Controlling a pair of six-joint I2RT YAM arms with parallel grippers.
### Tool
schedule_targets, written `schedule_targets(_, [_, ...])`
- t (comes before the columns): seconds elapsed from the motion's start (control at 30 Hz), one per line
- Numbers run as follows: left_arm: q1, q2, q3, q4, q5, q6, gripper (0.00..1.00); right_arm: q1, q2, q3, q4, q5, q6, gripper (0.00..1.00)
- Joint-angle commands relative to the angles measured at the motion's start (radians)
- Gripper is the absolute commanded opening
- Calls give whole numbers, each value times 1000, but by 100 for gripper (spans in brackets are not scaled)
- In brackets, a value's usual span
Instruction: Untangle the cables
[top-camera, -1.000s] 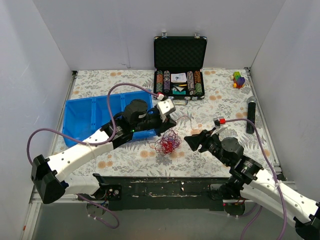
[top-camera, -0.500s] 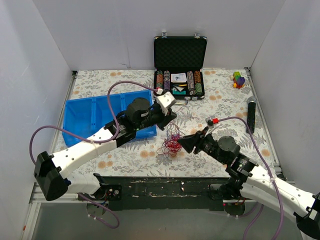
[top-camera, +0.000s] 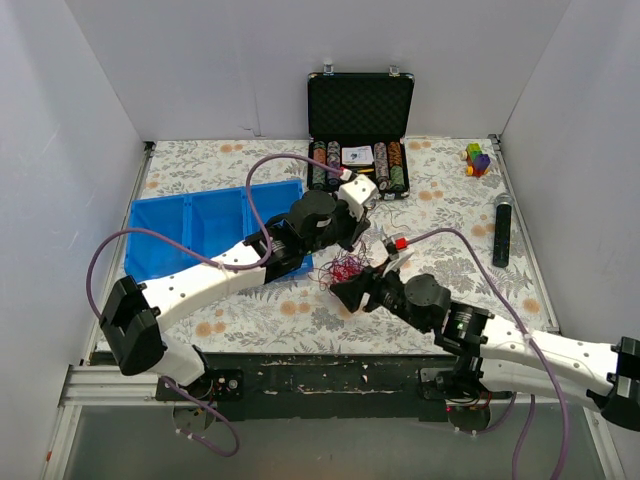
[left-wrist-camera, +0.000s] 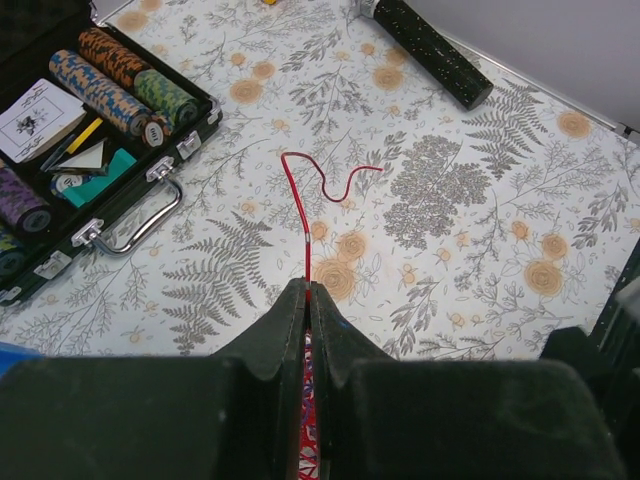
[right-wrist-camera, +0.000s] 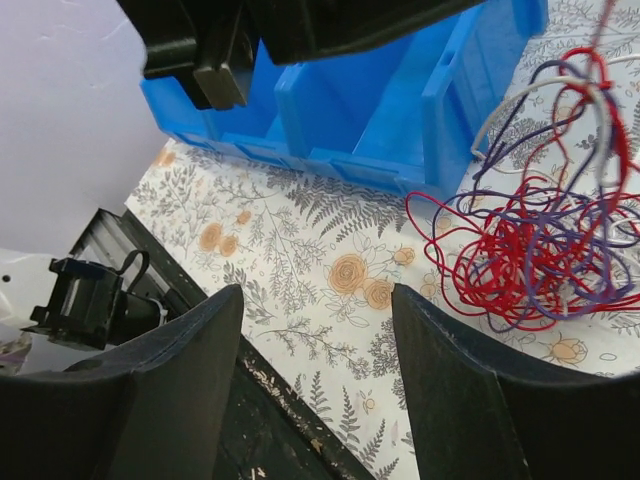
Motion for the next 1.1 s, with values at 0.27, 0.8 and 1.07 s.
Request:
schedule_targets(0.27, [-22,-67,103,-40,-46,-3,0,49,223,32,218,400,13,70])
schedule_targets(0.8, [-22,-148,9,-24,6,7,0,49,171,47,80,431,-92,59])
schedule_targets(1.07, [-22,-160,-23,-17,75,11,0,49,169,62,92,444,-136,57])
